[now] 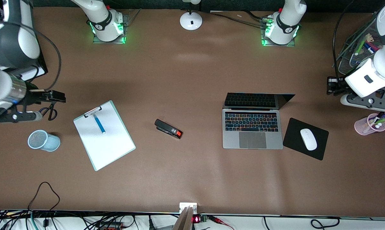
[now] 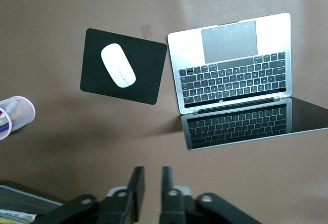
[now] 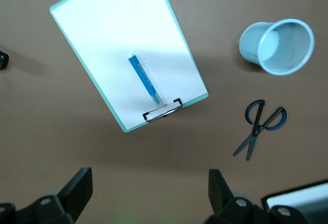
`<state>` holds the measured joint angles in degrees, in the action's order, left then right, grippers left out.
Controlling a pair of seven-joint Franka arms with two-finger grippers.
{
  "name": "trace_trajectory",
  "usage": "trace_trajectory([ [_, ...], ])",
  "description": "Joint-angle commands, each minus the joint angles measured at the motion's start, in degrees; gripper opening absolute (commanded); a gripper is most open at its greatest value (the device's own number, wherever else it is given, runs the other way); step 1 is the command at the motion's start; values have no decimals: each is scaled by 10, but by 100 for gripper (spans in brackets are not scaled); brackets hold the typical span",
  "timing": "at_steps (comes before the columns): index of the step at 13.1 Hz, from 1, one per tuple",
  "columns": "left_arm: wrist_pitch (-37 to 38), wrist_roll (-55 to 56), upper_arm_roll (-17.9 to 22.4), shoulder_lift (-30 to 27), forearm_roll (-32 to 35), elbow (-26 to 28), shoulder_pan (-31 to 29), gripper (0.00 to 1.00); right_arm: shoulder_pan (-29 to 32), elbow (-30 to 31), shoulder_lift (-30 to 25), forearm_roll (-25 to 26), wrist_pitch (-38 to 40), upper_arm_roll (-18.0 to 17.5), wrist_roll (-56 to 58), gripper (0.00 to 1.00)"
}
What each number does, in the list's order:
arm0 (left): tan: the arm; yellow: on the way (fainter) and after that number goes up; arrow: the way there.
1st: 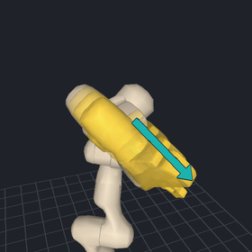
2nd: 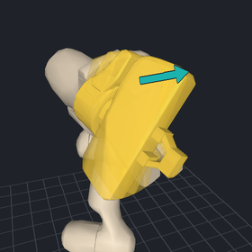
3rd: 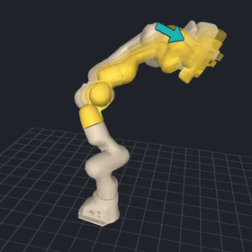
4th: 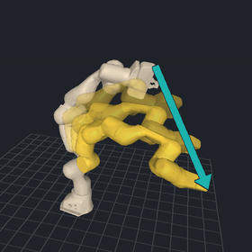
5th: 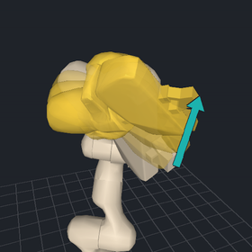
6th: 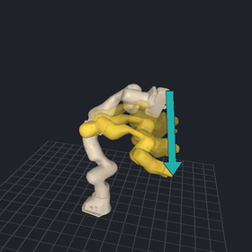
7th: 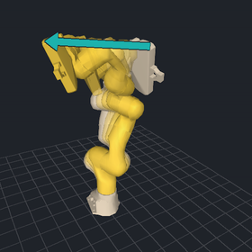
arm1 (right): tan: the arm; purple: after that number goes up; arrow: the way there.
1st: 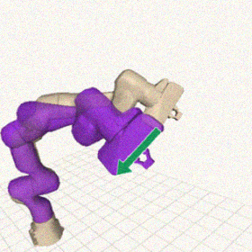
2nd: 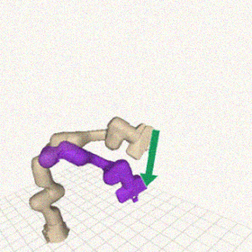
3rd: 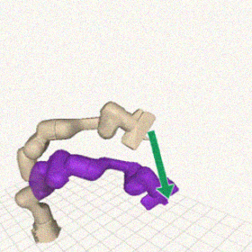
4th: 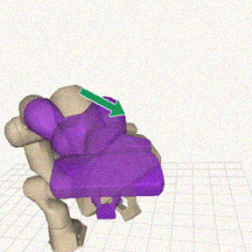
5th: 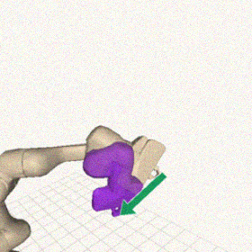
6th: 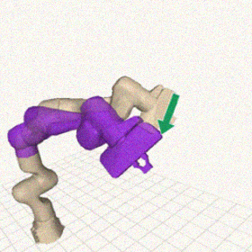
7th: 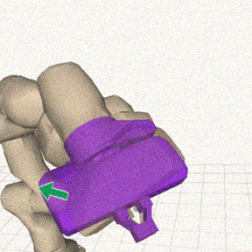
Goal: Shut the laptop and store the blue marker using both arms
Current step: 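Reach the right gripper to the blue marker while the left gripper reaches the laptop lid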
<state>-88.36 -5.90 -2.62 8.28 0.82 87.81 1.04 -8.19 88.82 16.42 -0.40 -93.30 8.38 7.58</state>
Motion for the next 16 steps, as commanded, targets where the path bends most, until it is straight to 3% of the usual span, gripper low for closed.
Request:
trace_trajectory([
  [1, 25, 5, -1, 13, -32, -20, 6, 0, 4, -8, 36, 0, -17, -2, 66, 100],
  [3, 59, 20, -9, 12, -78, -15, 5, 0, 0, 16, 51, -4, -44, -4, 67, 100],
  [5, 59, 52, -26, 7, -91, 1, 5, 0, -6, 70, 51, -6, -133, -6, 84, 100],
  [9, 14, 55, -67, -26, -87, 88, 2, 0, -17, 110, 65, -8, -231, -6, 119, 99],
  [11, -40, 56, -80, -65, -87, 164, 4, 0, -28, 128, 70, -8, -275, -6, 119, 90],
  [13, -127, 85, -118, -104, -86, 252, 0, 0, -44, 152, 71, -8, -321, -7, 120, 80],
  [16, -259, 104, -151, -115, -87, 353, -1, 0, -50, 167, 89, -8, -365, -7, 166, 77],
])
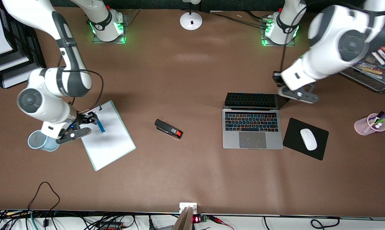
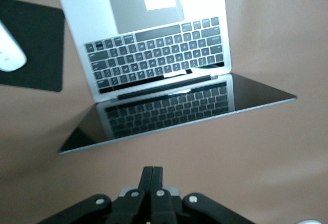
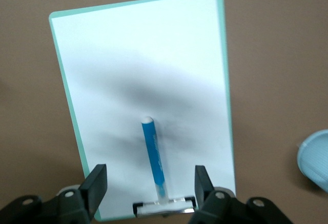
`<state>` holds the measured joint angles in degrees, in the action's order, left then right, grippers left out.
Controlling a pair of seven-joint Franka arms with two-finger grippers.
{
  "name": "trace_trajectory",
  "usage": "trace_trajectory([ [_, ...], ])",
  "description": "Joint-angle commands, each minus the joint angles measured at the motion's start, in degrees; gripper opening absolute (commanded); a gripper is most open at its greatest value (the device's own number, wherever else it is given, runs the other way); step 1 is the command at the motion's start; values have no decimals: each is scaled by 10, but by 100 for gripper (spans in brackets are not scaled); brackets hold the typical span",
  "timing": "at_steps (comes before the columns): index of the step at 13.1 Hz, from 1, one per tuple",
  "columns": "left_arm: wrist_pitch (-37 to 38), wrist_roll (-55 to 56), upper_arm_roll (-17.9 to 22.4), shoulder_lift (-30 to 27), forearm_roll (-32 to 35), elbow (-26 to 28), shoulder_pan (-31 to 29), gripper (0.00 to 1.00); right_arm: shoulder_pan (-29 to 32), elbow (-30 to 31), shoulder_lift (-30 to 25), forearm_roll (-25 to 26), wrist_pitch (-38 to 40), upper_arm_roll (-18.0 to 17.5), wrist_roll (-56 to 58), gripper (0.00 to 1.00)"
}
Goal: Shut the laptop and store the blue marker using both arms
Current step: 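Reach the right gripper to the blue marker while the left gripper reaches the laptop lid, then grasp the blue marker with the right gripper while the left gripper pushes the lid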
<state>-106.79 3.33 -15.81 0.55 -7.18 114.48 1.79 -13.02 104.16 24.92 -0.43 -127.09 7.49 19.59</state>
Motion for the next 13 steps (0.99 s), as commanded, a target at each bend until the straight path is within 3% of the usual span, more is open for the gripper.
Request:
trace_trajectory([
  [1, -86, 19, -29, -41, -7, 99, -9, 0, -1, 14, 9, -10, -35, 2, 77, 77],
  [3, -92, 29, -34, -44, -7, 109, -9, 0, 2, 13, 22, -9, -46, 1, 110, 77],
  [6, -131, 58, -37, -42, -7, 135, -7, 0, 2, 10, 45, -10, -55, -2, 161, 68],
  [8, -183, 84, -55, -38, -7, 165, -7, 1, 2, 11, 49, -10, -56, -2, 163, 65],
  [13, -302, 92, -55, -27, -5, 210, -12, 1, 3, 11, 65, -10, -66, -6, 163, 53],
])
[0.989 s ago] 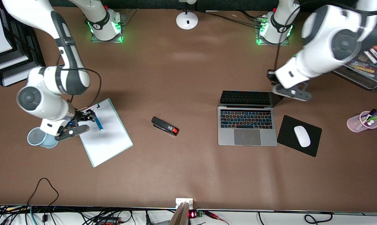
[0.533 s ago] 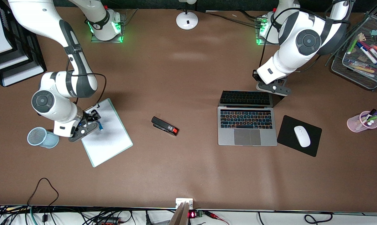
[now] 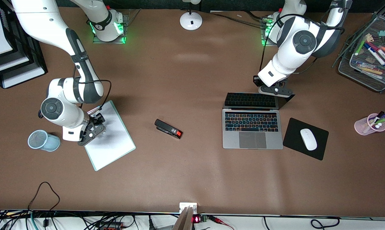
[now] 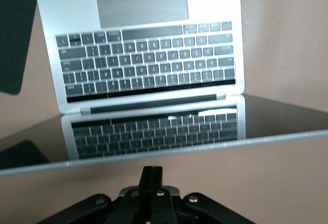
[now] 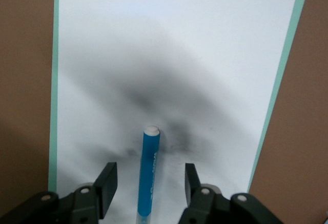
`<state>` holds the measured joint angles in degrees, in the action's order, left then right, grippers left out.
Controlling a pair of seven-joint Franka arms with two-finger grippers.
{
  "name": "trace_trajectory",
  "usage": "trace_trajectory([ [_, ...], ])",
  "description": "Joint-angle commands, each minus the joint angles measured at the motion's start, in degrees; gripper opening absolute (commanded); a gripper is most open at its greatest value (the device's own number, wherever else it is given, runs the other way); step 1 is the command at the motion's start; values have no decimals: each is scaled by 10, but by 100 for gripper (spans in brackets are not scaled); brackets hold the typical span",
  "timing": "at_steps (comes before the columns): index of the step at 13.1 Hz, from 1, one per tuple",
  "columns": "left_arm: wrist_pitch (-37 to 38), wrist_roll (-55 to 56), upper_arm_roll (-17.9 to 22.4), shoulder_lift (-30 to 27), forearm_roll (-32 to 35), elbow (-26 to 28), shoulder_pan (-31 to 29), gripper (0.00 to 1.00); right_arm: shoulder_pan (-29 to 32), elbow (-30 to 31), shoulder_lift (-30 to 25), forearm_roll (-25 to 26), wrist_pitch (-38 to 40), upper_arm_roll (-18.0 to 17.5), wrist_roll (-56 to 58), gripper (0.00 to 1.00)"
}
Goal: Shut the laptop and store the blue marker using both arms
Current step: 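Grasp the blue marker with the right gripper while the left gripper pushes the lid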
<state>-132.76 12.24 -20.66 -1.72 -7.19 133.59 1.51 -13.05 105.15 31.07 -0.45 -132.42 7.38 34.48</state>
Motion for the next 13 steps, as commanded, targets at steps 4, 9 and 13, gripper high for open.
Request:
trace_trajectory([
  [4, -123, -4, -4, 34, 6, 17, -26, 0, 3, -1, 29, -10, -59, -9, 14, 48],
  [9, -209, -4, -2, 99, 53, -9, -39, 0, 3, 0, 32, -10, -60, -13, 10, 41],
  [13, -212, -1, 1, 180, 110, -109, -50, 0, 5, -1, 39, -10, -61, -13, 12, 38],
])
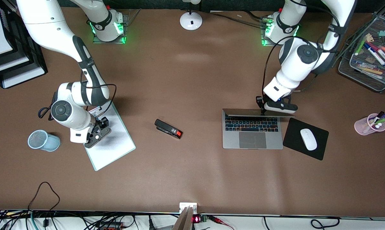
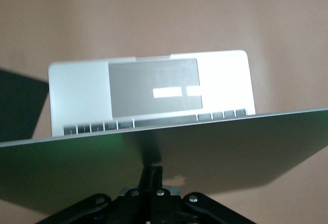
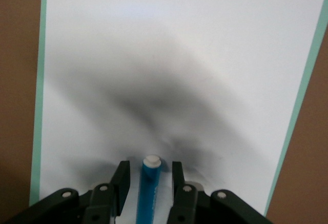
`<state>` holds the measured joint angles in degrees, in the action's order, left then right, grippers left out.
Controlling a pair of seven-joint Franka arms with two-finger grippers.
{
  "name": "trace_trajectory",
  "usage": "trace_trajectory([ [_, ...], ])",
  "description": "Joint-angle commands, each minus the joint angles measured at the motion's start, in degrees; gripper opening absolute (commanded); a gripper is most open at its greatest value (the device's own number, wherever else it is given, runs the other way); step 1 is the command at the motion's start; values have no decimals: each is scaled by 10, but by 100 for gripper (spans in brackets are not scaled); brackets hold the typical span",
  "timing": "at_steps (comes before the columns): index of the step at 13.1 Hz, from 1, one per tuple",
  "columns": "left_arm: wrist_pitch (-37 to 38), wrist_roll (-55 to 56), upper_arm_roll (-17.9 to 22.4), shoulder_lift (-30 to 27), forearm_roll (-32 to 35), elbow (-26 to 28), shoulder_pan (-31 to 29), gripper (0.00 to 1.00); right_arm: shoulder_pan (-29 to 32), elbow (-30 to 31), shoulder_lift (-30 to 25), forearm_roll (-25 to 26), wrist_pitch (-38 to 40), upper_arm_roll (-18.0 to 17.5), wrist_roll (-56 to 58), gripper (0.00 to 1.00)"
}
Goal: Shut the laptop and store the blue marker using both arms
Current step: 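Grasp the blue marker with the right gripper while the left gripper pushes the lid, then press the laptop lid down shut with the left gripper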
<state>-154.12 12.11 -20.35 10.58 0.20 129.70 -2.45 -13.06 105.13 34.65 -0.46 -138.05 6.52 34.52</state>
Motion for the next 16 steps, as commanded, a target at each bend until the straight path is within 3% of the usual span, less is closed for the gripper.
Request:
trace_trajectory([
  [1, 0, 0, -1, 82, 48, -90, -13, 0, 5, -1, 3, -10, -5, -5, 12, 38],
  [7, 0, -2, -1, 167, 56, -173, -15, 0, 7, -3, 9, -10, -4, -5, 11, 35],
  [16, 0, 0, -1, 249, 68, -216, -7, 0, 8, -4, 14, -10, -4, -5, 11, 32],
])
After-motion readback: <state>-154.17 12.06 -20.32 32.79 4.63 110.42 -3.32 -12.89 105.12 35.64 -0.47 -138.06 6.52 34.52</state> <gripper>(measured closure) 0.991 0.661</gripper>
